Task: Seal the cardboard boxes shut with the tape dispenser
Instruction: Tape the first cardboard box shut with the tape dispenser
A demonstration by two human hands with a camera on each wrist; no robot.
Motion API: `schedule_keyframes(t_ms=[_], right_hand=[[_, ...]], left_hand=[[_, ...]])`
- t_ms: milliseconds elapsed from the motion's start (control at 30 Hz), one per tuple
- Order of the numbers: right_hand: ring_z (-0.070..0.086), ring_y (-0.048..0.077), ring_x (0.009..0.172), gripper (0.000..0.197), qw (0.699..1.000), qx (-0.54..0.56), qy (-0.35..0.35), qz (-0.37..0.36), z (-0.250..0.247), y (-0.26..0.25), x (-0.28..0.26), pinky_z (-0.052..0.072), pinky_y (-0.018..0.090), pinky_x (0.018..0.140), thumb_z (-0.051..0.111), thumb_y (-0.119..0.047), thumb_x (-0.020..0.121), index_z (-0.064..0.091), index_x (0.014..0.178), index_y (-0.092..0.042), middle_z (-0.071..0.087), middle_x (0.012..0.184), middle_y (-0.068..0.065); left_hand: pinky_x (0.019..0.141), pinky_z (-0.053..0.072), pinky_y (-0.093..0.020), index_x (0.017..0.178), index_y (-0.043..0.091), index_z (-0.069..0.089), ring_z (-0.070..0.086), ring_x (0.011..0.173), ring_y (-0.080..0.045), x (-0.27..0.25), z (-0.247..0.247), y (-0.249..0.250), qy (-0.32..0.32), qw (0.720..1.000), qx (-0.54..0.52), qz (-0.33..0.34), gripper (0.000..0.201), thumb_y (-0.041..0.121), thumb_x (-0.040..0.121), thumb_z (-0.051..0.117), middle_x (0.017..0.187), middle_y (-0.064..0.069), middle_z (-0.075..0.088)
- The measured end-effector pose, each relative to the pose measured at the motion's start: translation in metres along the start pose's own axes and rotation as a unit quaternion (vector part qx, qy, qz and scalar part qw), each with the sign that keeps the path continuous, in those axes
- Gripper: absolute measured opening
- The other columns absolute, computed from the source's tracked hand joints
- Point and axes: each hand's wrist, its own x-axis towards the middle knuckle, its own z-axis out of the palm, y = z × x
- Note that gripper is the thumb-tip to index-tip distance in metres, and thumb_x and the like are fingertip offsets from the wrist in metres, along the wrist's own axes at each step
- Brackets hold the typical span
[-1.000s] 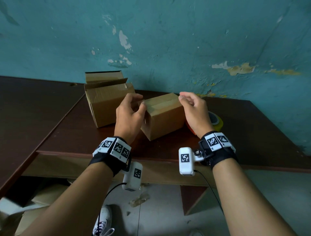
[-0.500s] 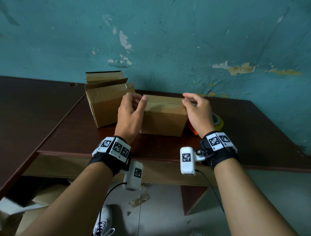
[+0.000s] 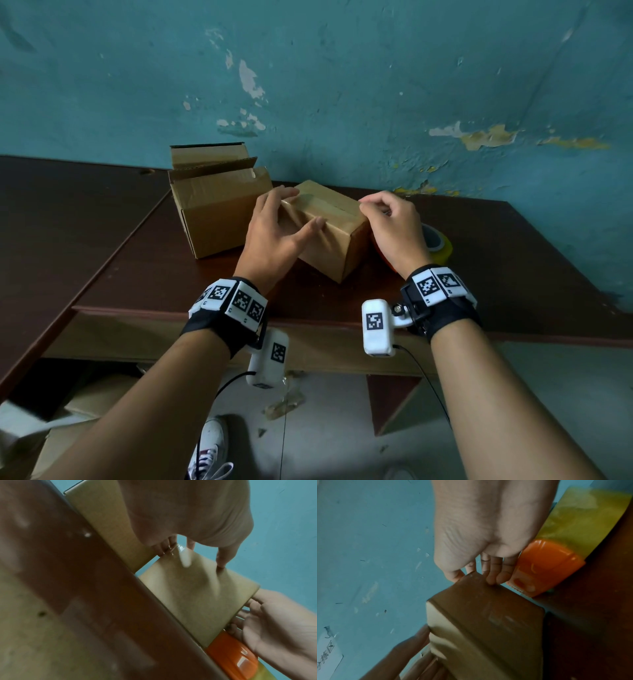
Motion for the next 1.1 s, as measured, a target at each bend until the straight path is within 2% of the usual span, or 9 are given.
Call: schedule_keyframes(t_ms=[133, 200, 367, 467, 567, 700, 867, 967, 1100], right_hand=[[0.068, 0.018, 0.077, 0.012, 1.0, 0.003, -0.014, 0.009, 0.003, 0.001, -0.002, 0.058, 0.041, 0.07, 0.068, -0.035, 0.095, 0.075, 0.096, -0.025, 0.074, 0.087, -0.001], [0.066, 0.019, 0.065, 0.019, 1.0, -0.004, -0.02, 0.006, 0.006, 0.0, -0.003, 0.059, 0.043, 0.062, 0.068, -0.04, 0.095, 0.071, 0.104, -0.024, 0.075, 0.091, 0.006], [0.062, 0.011, 0.05, 0.037, 0.999, 0.021, -0.042, 0.027, 0.011, -0.003, -0.005, 0.047, 0.022, 0.042, 0.068, -0.035, 0.101, 0.061, 0.133, -0.018, 0.071, 0.104, 0.014], [0.064, 0.014, 0.052, 0.04, 0.998, 0.02, -0.046, 0.032, 0.013, -0.005, -0.005, 0.047, 0.022, 0.043, 0.068, -0.036, 0.101, 0.058, 0.137, -0.019, 0.071, 0.105, 0.015], [0.063, 0.016, 0.056, 0.037, 0.998, 0.023, -0.046, 0.027, 0.011, -0.006, -0.006, 0.047, 0.021, 0.043, 0.067, -0.033, 0.103, 0.061, 0.135, -0.017, 0.072, 0.099, 0.014], [0.068, 0.016, 0.068, 0.028, 0.999, -0.032, 0.018, 0.004, 0.003, -0.004, -0.002, 0.056, 0.038, 0.061, 0.065, -0.045, 0.1, 0.073, 0.113, -0.021, 0.072, 0.082, 0.002], [0.069, 0.02, 0.081, 0.015, 0.976, -0.173, 0.128, 0.021, -0.013, -0.001, 0.001, 0.054, 0.037, 0.068, 0.066, -0.039, 0.095, 0.071, 0.096, -0.024, 0.071, 0.082, -0.004], [0.069, 0.032, 0.098, 0.037, 0.954, -0.267, 0.113, 0.082, -0.016, 0.001, 0.002, 0.056, 0.043, 0.082, 0.068, -0.053, 0.088, 0.067, 0.102, -0.019, 0.073, 0.103, 0.006], [0.064, 0.039, 0.121, 0.077, 0.921, -0.36, 0.046, 0.137, -0.016, 0.006, 0.001, 0.049, 0.048, 0.101, 0.075, -0.067, 0.083, 0.057, 0.128, -0.006, 0.067, 0.129, 0.016]], left_hand=[[0.119, 0.041, -0.042, 0.134, 0.031, 0.066, 0.039, 0.148, -0.017, 0.003, -0.001, -0.004, 0.025, 0.999, 0.033, 0.03, 0.035, 0.038, 0.101, 0.07, 0.16, 0.004, 0.039], [0.118, 0.043, -0.042, 0.132, 0.031, 0.069, 0.042, 0.146, -0.015, 0.004, 0.0, -0.005, 0.021, 0.998, 0.036, 0.036, 0.029, 0.037, 0.105, 0.063, 0.159, 0.006, 0.042], [0.103, 0.048, -0.022, 0.151, 0.026, 0.054, 0.049, 0.136, -0.009, 0.0, 0.003, 0.002, -0.063, 0.997, -0.013, 0.029, 0.06, 0.052, 0.099, 0.068, 0.165, 0.006, 0.038], [0.113, 0.051, -0.037, 0.152, 0.028, 0.053, 0.045, 0.144, -0.016, -0.002, 0.007, 0.0, -0.083, 0.994, 0.035, 0.065, 0.063, 0.044, 0.096, 0.075, 0.166, 0.002, 0.035], [0.112, 0.052, -0.039, 0.15, 0.028, 0.055, 0.045, 0.143, -0.017, -0.002, 0.007, -0.001, -0.073, 0.993, 0.055, 0.078, 0.06, 0.043, 0.096, 0.075, 0.164, 0.0, 0.038], [0.111, 0.053, -0.036, 0.149, 0.027, 0.058, 0.045, 0.142, -0.016, -0.002, 0.007, -0.002, -0.059, 0.993, 0.07, 0.078, 0.062, 0.046, 0.093, 0.077, 0.161, 0.0, 0.038], [0.11, 0.055, -0.04, 0.144, 0.028, 0.061, 0.047, 0.14, -0.016, -0.002, 0.007, -0.003, -0.048, 0.994, 0.074, 0.071, 0.065, 0.052, 0.087, 0.079, 0.159, 0.006, 0.038], [0.111, 0.053, -0.042, 0.144, 0.028, 0.06, 0.047, 0.141, -0.016, -0.002, 0.007, -0.002, -0.049, 0.994, 0.073, 0.071, 0.065, 0.052, 0.087, 0.08, 0.159, 0.007, 0.038], [0.113, 0.051, -0.044, 0.145, 0.03, 0.059, 0.045, 0.143, -0.016, -0.002, 0.007, 0.001, -0.054, 0.994, 0.069, 0.063, 0.068, 0.055, 0.086, 0.081, 0.159, 0.009, 0.037]])
